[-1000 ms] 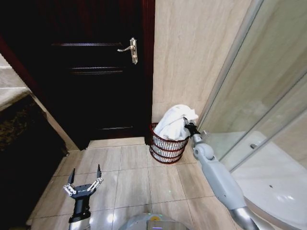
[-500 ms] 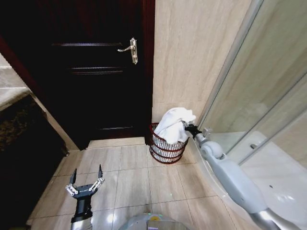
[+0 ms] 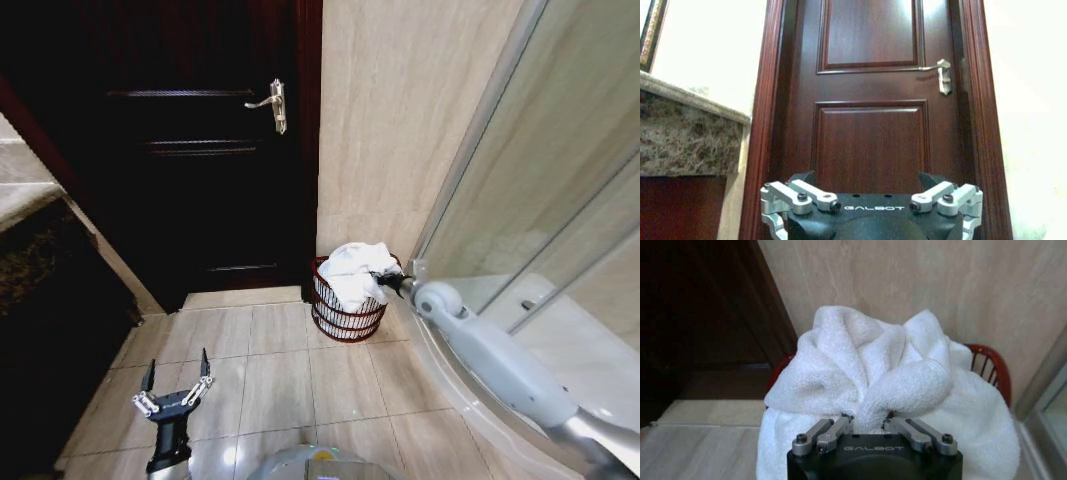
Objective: Discard the used towel into the hamper.
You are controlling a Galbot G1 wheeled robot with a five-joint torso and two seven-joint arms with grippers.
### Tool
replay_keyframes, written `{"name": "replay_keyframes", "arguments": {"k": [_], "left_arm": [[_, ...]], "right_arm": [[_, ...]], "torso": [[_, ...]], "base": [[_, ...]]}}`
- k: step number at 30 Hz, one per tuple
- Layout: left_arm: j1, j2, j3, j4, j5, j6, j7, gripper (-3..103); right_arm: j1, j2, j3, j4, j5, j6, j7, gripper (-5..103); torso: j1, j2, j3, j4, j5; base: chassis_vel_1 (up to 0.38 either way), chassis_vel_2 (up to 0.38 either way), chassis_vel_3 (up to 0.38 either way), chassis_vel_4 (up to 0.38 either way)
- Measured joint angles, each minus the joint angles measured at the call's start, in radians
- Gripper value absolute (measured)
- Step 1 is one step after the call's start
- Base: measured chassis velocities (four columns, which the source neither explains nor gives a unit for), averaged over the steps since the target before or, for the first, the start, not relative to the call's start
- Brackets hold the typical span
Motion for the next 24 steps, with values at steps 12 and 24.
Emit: {"name": "replay_keyframes", "arguments": {"k": [12, 24], "left_arm": [[0.014, 0.0, -0.003, -0.019, -0.002, -0.009, -0.014, 100], [0.014, 0.0, -0.008, -0.023, -0.001, -0.01, -0.015, 100]], "right_arm": [[0.063, 0.155, -0.09, -0.247, 0.045, 0.0, 0.058, 19], [0.092, 0.238, -0.093, -0.354, 0.021, -0.001, 0.072, 17]], "torso": [[0.0, 0.0, 0.0, 0.0003, 0.0004], [0.0, 0.0, 0.0, 0.0001, -0.0002]], "base": [[0.0, 0.0, 0.0, 0.0], [0.0, 0.0, 0.0, 0.0]]}}
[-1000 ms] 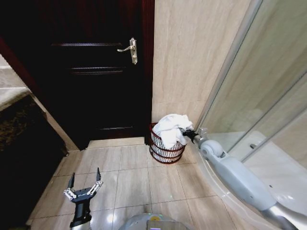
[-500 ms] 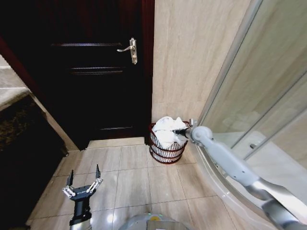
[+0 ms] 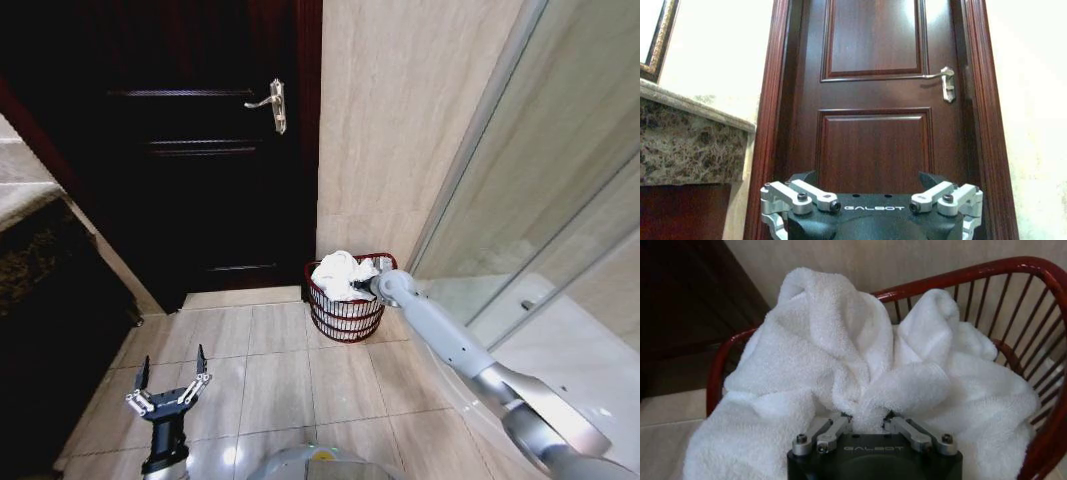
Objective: Discard the used towel into the hamper.
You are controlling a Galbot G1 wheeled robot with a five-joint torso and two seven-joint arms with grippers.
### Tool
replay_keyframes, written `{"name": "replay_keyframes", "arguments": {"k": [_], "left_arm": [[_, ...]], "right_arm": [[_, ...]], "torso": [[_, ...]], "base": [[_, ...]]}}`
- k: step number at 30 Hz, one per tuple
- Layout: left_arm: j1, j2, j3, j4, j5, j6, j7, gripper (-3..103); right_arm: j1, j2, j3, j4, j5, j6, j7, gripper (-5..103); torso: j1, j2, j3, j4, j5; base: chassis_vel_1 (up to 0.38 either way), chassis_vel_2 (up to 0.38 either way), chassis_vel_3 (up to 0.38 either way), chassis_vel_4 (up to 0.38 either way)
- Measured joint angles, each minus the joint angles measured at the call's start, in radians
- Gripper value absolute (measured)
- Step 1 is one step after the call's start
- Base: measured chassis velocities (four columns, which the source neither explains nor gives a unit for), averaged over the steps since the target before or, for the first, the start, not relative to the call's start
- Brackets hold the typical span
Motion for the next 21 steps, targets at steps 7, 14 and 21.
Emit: {"name": "replay_keyframes", "arguments": {"k": [7, 14, 21], "left_arm": [[-0.025, 0.0, -0.002, 0.007, -0.003, 0.015, 0.002, 100], [-0.04, 0.0, -0.002, 0.01, -0.009, 0.027, 0.004, 100], [-0.043, 0.0, -0.008, 0.003, -0.018, 0.03, 0.005, 100]], "right_arm": [[0.006, 0.022, 0.013, -0.067, 0.007, 0.0, 0.002, 49], [-0.006, 0.048, 0.023, -0.088, -0.029, 0.0, 0.014, 71], [-0.013, 0.019, 0.087, 0.047, -0.11, 0.014, 0.045, 96]], "torso": [[0.0, 0.0, 0.0, 0.0003, 0.0001], [0.0, 0.0, 0.0, 0.0001, 0.0005], [0.0, 0.0, 0.0, -0.0001, 0.0002]], "base": [[0.0, 0.0, 0.0, 0.0], [0.0, 0.0, 0.0, 0.0], [0.0, 0.0, 0.0, 0.0]]}}
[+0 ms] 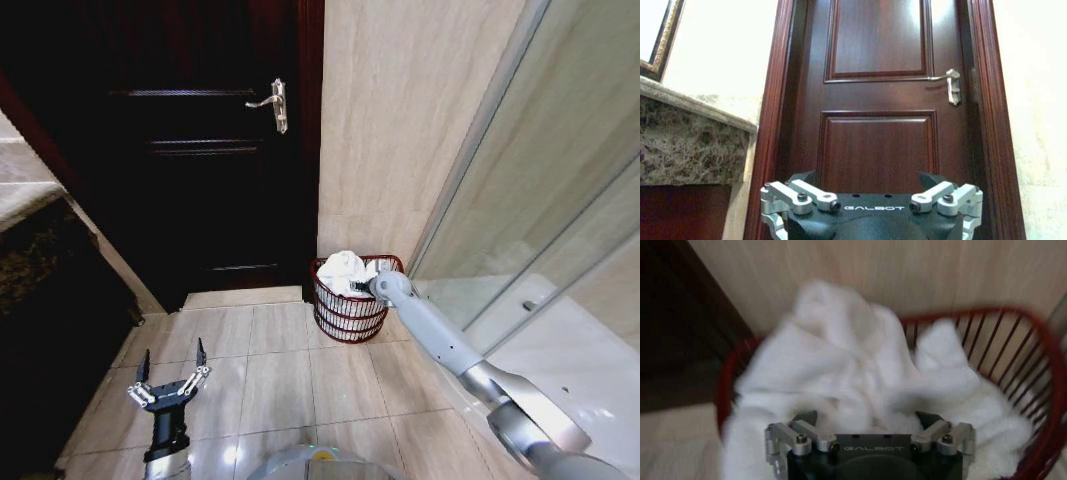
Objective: Discard the used towel into the hamper.
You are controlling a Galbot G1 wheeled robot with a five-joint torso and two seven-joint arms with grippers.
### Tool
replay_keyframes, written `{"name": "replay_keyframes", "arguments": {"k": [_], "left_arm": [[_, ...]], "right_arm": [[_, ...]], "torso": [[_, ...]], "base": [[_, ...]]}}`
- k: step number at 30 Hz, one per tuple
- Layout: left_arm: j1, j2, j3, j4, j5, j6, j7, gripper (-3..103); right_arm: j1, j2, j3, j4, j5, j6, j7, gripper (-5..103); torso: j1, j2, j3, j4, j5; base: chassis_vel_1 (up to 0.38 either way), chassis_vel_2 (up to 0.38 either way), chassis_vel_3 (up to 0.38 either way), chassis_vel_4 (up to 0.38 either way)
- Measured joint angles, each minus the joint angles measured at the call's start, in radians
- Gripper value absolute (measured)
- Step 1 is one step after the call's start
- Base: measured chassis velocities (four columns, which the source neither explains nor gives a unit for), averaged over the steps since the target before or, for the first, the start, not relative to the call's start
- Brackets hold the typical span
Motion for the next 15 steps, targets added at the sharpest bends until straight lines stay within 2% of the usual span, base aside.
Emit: {"name": "replay_keyframes", "arguments": {"k": [7, 9, 15], "left_arm": [[0.006, 0.0, 0.016, 0.0, 0.003, -0.004, 0.001, 100], [0.004, 0.0, 0.028, 0.0, 0.012, -0.004, 0.001, 100], [0.007, 0.0, 0.039, 0.0, 0.019, -0.004, 0.001, 100]], "right_arm": [[-0.03, -0.076, 0.043, 0.162, -0.024, 0.03, 0.021, 100], [-0.047, -0.11, 0.048, 0.235, -0.062, 0.057, 0.039, 100], [-0.031, -0.126, 0.057, 0.26, -0.1, 0.071, 0.033, 100]], "torso": [[0.0, 0.0, 0.0, 0.0001, 0.0], [0.0, 0.0, 0.0, -0.0002, 0.0002], [0.0, 0.0, 0.0, 0.0002, 0.0]], "base": [[0.0, 0.0, 0.0, 0.0], [0.0, 0.0, 0.0, 0.0], [0.0, 0.0, 0.0, 0.0]]}}
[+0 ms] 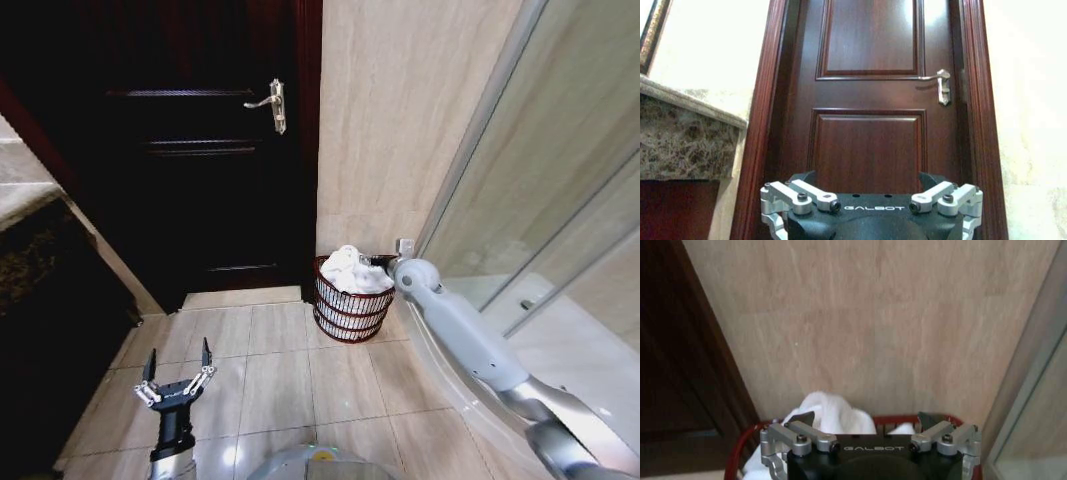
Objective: Discard the used towel into the hamper.
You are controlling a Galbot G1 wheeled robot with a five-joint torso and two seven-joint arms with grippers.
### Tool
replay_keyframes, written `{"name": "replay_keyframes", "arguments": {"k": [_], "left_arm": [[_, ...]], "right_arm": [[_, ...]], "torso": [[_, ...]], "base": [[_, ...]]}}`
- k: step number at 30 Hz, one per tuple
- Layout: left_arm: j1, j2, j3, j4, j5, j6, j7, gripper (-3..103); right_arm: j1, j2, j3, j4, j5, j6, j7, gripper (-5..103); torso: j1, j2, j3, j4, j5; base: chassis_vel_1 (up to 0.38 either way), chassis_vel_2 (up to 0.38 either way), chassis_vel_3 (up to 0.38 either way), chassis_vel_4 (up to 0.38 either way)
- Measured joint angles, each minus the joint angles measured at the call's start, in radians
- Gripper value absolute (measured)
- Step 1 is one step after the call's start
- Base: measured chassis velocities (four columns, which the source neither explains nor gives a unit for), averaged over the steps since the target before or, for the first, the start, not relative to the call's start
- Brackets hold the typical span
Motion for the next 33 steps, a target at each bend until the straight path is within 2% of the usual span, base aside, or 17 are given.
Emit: {"name": "replay_keyframes", "arguments": {"k": [3, 5, 11, 17, 29, 33], "left_arm": [[0.005, 0.0, 0.002, 0.003, 0.001, -0.001, -0.001, 100], [0.006, 0.0, 0.0, 0.007, 0.002, -0.001, -0.001, 100], [-0.004, 0.0, -0.025, 0.017, -0.007, -0.002, -0.001, 100], [-0.009, 0.0, -0.03, 0.03, -0.01, -0.003, 0.001, 100], [-0.03, 0.0, -0.054, 0.049, -0.021, -0.007, 0.005, 100], [-0.035, 0.0, -0.062, 0.049, -0.033, -0.008, 0.012, 100]], "right_arm": [[0.02, 0.014, -0.018, -0.045, -0.039, 0.0, -0.038, 100], [0.034, 0.034, -0.051, -0.086, -0.045, -0.033, -0.057, 100], [0.046, 0.068, -0.133, -0.155, -0.007, -0.08, -0.023, 100], [0.067, 0.107, -0.162, -0.253, 0.003, -0.082, -0.003, 100], [0.154, 0.18, -0.259, -0.427, -0.021, -0.081, -0.036, 100], [0.129, 0.216, -0.238, -0.448, -0.018, -0.081, -0.023, 100]], "torso": [[0.0, 0.0, 0.0, 0.0002, 0.0001], [0.0, 0.0, 0.0, 0.0002, 0.0001], [0.0, 0.0, 0.0, 0.0001, 0.0], [0.0, 0.0, 0.0, 0.0001, -0.0001], [0.0, 0.0, 0.0, 0.0, -0.0002], [0.0, 0.0, 0.0, 0.0, -0.0001]], "base": [[0.0, 0.0, 0.0, 0.0], [0.0, 0.0, 0.0, 0.0], [0.0, 0.0, 0.0, 0.0], [0.0, 0.0, 0.0, 0.0], [0.0, 0.0, 0.0, 0.0], [0.0, 0.0, 0.0, 0.0]]}}
